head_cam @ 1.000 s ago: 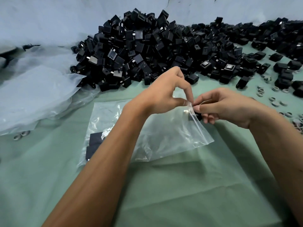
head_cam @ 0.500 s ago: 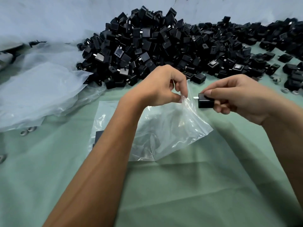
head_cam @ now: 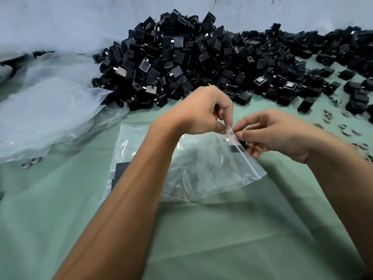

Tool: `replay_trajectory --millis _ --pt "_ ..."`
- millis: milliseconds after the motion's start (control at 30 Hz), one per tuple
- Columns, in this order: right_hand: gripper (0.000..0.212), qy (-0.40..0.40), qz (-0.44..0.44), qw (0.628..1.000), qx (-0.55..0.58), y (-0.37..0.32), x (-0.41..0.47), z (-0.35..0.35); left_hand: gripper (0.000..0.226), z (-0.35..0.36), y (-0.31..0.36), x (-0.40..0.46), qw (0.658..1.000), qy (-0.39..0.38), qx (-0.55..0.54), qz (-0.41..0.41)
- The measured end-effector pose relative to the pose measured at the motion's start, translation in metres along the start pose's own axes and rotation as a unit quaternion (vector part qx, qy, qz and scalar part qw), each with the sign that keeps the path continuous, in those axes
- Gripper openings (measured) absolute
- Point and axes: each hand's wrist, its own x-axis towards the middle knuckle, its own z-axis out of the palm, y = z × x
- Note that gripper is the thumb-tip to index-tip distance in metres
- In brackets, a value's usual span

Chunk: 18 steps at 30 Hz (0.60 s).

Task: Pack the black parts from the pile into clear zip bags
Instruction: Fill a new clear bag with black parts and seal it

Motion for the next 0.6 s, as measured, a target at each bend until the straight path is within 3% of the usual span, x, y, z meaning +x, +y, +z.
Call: replay_trajectory --millis 167,233,367,467,533,600 --pt "0.015 -0.137 -0.04 0.989 -0.038 -0.008 0.007 0.009 0.028 -0.005 0.003 0.0 0.999 0.002 -0.034 0.012" --pt "0.017 -0.183 -0.077 0.974 -0.109 -0.005 0.01 0.013 0.028 -0.004 0.001 0.0 0.999 -0.008 -0.047 0.009" --pt "0.028 -0.178 -0.121 0.951 -0.222 -0.008 0.011 0.022 0.029 -0.006 0.002 -0.002 0.997 -0.038 -0.06 0.01" --pt "0.016 -0.184 -0.176 0.926 -0.279 -0.009 0.013 0.023 0.026 -0.011 0.0 -0.005 0.993 -0.058 -0.1 0.012" --pt "0.025 -0.178 -0.17 0.946 -0.213 -0.007 0.014 0.025 0.022 -0.014 -0.002 -0.007 0.991 -0.061 -0.116 0.011" --pt "0.04 -0.153 -0.119 0.979 -0.056 -0.004 0.017 0.03 0.019 -0.015 -0.002 -0.007 0.991 -0.056 -0.124 0.013"
